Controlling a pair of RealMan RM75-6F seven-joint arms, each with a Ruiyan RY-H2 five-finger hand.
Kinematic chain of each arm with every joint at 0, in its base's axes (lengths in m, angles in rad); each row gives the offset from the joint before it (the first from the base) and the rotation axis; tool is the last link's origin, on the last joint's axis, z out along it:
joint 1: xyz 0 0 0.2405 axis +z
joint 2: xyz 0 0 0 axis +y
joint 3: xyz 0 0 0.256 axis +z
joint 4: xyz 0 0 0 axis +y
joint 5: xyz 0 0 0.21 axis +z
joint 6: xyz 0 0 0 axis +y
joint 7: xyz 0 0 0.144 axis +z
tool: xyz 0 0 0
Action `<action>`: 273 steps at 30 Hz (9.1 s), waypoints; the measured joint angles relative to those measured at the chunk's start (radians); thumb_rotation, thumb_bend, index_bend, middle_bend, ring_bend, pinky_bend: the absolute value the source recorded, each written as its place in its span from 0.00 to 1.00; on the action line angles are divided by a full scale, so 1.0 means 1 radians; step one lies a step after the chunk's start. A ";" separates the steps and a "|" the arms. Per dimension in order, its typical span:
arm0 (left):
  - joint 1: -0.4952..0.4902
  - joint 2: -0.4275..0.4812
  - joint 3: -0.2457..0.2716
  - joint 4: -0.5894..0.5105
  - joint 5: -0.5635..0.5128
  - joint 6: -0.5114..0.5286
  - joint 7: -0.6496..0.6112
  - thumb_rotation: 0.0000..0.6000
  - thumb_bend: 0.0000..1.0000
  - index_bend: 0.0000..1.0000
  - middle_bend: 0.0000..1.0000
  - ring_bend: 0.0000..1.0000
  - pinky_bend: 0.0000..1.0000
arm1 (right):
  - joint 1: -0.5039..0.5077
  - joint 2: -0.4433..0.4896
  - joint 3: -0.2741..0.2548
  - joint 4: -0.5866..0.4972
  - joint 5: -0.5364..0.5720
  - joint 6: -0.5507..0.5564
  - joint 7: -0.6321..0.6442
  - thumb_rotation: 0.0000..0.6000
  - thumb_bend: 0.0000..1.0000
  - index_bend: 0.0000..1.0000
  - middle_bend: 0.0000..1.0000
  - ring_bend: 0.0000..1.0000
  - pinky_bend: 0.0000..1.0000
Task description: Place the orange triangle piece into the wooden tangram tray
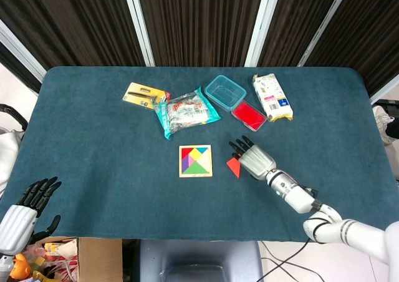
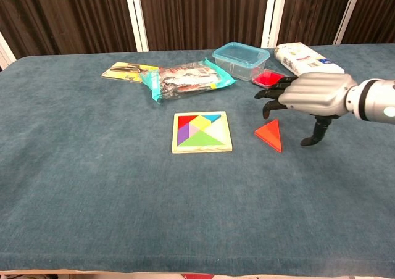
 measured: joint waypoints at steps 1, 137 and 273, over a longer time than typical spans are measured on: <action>0.000 0.001 -0.001 0.000 -0.001 0.000 -0.001 1.00 0.46 0.00 0.03 0.05 0.12 | 0.006 -0.005 0.000 0.004 0.006 -0.004 -0.005 1.00 0.39 0.37 0.00 0.00 0.00; 0.000 0.018 0.011 0.035 0.037 0.048 -0.091 1.00 0.46 0.00 0.02 0.05 0.12 | 0.266 -0.358 -0.027 0.125 0.414 0.188 -0.625 1.00 0.44 0.52 0.00 0.00 0.00; -0.002 0.020 0.010 0.032 0.027 0.038 -0.093 1.00 0.46 0.00 0.03 0.05 0.12 | 0.201 -0.295 0.017 0.131 0.379 0.146 -0.388 1.00 0.52 0.29 0.00 0.00 0.00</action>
